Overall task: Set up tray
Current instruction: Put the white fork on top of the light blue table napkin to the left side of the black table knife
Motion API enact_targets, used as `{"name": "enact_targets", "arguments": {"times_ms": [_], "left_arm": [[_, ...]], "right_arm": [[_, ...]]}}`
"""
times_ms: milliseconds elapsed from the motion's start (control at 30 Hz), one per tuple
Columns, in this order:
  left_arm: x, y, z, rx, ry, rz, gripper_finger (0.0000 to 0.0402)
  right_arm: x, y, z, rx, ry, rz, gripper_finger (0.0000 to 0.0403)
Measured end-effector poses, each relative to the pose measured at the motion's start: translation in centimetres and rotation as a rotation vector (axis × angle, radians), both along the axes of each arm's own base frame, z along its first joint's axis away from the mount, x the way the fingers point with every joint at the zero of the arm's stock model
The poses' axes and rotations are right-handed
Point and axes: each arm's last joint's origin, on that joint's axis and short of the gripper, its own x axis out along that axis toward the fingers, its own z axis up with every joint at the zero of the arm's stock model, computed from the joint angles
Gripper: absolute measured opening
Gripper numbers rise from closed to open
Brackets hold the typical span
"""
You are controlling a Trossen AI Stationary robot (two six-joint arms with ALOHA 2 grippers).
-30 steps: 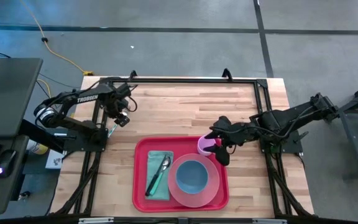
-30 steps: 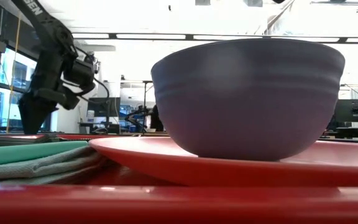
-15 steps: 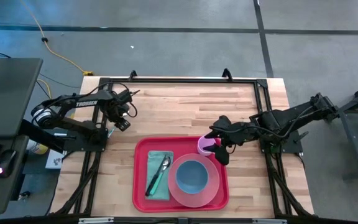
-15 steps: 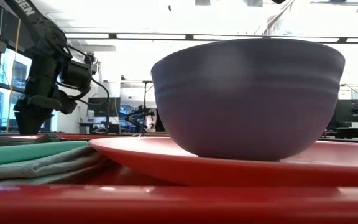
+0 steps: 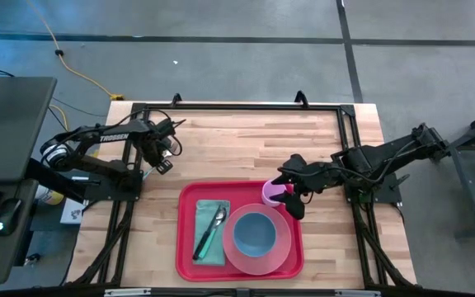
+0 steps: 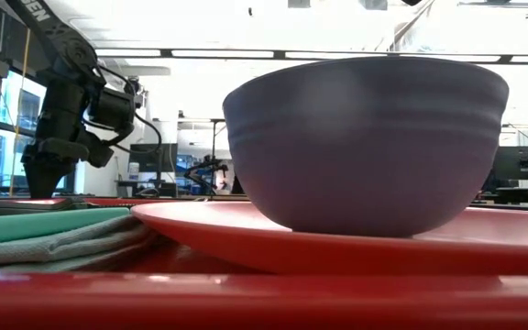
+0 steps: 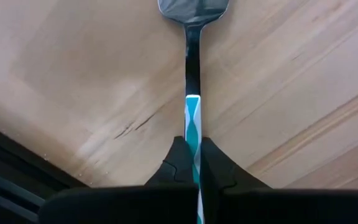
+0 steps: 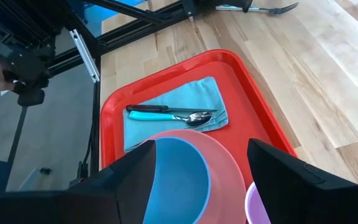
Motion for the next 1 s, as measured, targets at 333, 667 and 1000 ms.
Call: {"name": "enact_targets", "arguments": {"times_ms": [333, 667, 1000], "left_arm": [[2.3, 1.5, 2.4, 0.002, -0.233, -0.05, 0.0022], [6.1, 1.4, 5.9, -0.059, -0.505, -0.121, 0.0022], [8.0, -0.6, 12.9, -0.028, -0.521, -0.212, 0.0022]], "right_arm": [[0.0, 0.0, 0.0, -0.014, -0.001, 0.015, 0.0236], [0.0, 0.1, 0.0, -0.012, 0.005, 0.046, 0.0236], [-0.1, 0.2, -0.1, -0.028, 0.016, 0.117, 0.0236]]}}
